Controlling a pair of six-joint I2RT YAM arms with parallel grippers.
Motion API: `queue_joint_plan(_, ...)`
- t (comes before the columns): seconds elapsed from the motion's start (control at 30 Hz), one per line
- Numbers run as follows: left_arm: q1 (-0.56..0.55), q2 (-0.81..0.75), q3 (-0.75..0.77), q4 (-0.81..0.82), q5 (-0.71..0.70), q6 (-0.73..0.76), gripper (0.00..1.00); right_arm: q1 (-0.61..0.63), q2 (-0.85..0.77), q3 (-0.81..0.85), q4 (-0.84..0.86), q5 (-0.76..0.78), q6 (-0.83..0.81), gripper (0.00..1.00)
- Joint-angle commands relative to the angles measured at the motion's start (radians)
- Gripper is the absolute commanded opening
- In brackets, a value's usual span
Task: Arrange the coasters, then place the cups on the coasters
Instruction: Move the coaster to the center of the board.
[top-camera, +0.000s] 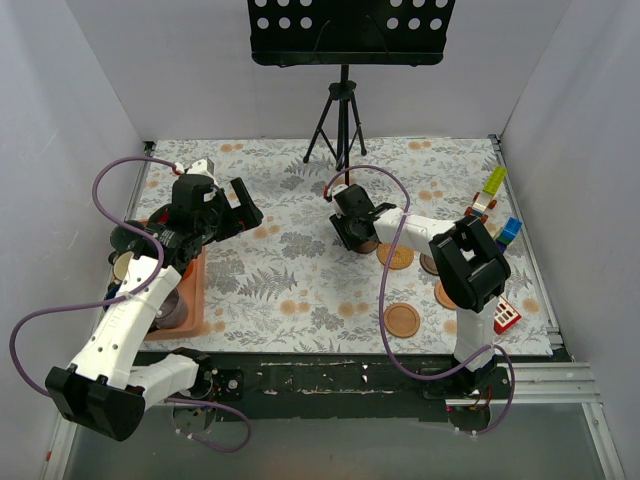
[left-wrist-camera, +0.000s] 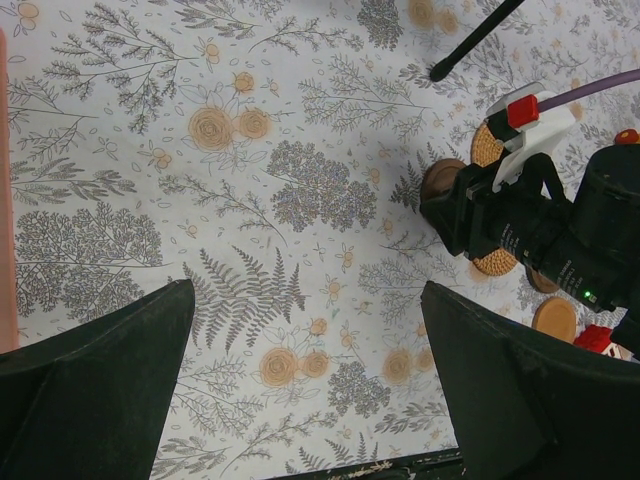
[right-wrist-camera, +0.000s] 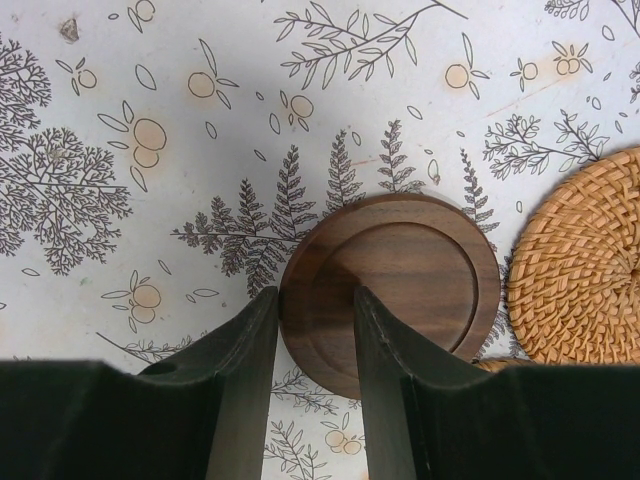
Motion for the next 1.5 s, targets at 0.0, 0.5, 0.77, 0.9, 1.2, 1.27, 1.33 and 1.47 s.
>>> queue_joint_plan(0.0,-0.002,0.003,0.034,-0.008,-0.02,0.008,0.98,-0.032,0.065,-0.017,-0.076,0.026,0.003,0.41)
queue_joint_plan(0.5,0.0,0.006,0.039,-0.009,-0.019,0.006,0.98,-0.033,0.021,0.012,-0.079,0.006,0.001,0.43)
queue_joint_plan(0.77,0.002,-0.001,0.039,-0.011,-0.023,0.003,0.98,-0.032,-0.047,0.015,-0.095,0.006,0.001,0.48)
queue_joint_plan(0.9,0.002,-0.009,0.037,-0.014,-0.02,0.0,0.98,-0.032,-0.106,0.022,-0.101,-0.014,0.001,0.56)
queue_joint_plan(1.2,0.0,-0.032,0.02,-0.022,-0.002,-0.012,0.98,-0.018,-0.3,-0.026,-0.13,-0.057,0.05,0.65)
queue_joint_plan(1.27,0.001,-0.04,0.016,-0.025,0.001,-0.015,0.98,-0.018,-0.344,-0.058,-0.164,-0.049,0.093,0.65)
queue_joint_plan(1.33,0.0,-0.046,0.009,-0.029,0.006,-0.015,0.98,-0.015,-0.398,-0.109,-0.193,-0.041,0.142,0.66)
queue_joint_plan(1.47,0.002,-0.064,-0.009,-0.037,0.013,-0.021,0.98,0.002,-0.52,-0.259,-0.242,-0.008,0.26,0.68)
